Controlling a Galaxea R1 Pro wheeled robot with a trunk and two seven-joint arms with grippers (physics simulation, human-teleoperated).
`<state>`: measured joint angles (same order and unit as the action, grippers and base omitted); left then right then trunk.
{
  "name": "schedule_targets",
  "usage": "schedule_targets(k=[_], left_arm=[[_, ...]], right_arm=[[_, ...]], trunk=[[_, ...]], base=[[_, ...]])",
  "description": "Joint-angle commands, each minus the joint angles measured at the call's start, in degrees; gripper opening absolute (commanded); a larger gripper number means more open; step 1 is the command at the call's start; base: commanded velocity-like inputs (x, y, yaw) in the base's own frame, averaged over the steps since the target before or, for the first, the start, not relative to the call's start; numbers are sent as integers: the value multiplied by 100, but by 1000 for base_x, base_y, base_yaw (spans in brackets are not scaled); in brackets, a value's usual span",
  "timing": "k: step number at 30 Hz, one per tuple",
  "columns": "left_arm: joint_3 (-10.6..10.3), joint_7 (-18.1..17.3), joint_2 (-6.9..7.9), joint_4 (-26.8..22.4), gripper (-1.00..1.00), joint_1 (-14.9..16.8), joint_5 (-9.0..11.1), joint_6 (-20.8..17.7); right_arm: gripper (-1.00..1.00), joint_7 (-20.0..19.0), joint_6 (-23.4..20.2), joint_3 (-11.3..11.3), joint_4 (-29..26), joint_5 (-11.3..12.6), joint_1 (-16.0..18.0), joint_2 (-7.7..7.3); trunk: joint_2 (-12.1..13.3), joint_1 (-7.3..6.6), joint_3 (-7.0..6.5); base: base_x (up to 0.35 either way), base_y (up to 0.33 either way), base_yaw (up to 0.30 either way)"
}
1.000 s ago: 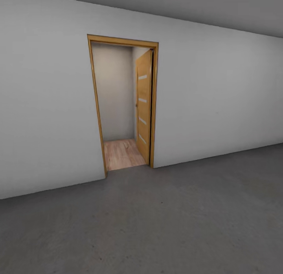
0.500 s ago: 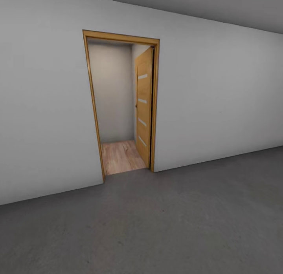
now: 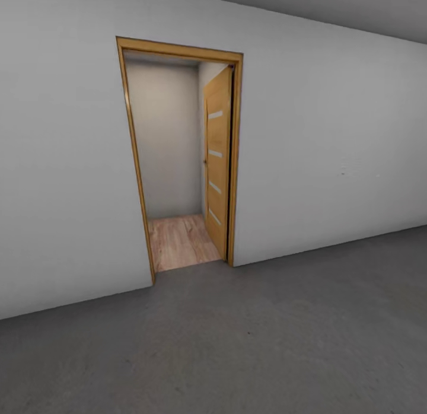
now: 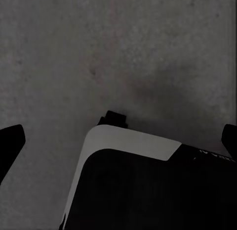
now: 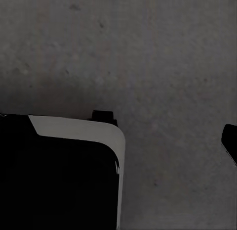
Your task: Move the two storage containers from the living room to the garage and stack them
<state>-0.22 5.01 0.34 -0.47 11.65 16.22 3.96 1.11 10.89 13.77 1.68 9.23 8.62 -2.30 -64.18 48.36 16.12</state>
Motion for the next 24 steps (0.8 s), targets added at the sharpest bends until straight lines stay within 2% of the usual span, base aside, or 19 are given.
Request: schedule_targets(k=[1, 24], left_arm=[[-5, 9, -3, 3, 100, 4, 22, 13], [-5, 9, -5, 3, 100, 4, 21, 5]], right_arm=[[100, 3, 41, 52, 17, 55, 8, 8], [100, -23, 35, 55, 17, 57, 8, -2]], trunk=[[-4, 4, 7], [-4, 4, 7]], base=[[322, 0, 0], [322, 0, 0]])
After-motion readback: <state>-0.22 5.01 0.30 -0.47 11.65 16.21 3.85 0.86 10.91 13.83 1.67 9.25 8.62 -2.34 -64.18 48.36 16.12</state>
